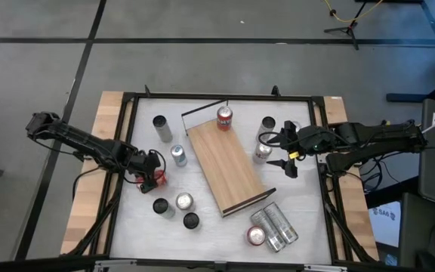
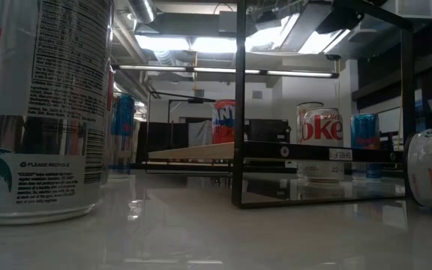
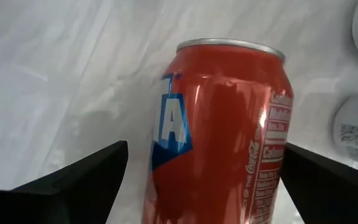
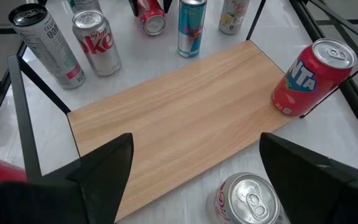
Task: Place canned beverage on shelf
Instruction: Align the left orange soda can with the other orange soda can
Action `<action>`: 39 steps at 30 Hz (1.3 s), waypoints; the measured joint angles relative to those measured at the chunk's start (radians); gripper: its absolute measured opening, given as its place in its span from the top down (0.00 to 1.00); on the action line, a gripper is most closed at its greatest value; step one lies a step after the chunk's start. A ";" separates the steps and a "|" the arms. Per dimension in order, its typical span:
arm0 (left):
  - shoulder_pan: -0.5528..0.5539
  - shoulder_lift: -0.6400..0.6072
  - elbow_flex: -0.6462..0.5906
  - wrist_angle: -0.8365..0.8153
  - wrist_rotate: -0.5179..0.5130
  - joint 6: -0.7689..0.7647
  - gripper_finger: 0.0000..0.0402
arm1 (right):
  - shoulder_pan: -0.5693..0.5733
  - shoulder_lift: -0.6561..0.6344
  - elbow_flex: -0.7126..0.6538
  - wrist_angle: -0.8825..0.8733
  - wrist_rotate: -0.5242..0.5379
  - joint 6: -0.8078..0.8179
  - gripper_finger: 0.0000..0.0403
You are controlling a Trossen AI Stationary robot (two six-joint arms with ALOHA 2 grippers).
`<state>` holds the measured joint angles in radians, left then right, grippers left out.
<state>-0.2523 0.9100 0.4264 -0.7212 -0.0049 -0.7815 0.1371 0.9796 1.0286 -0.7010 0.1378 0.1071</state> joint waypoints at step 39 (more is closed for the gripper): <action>0.001 0.156 0.088 0.069 0.141 -0.108 0.31 | 0.000 0.000 0.000 0.000 0.000 0.000 0.15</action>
<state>-0.2517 1.0657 0.5145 -0.6524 0.1365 -0.8890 0.1375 0.9797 1.0290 -0.7013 0.1379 0.1070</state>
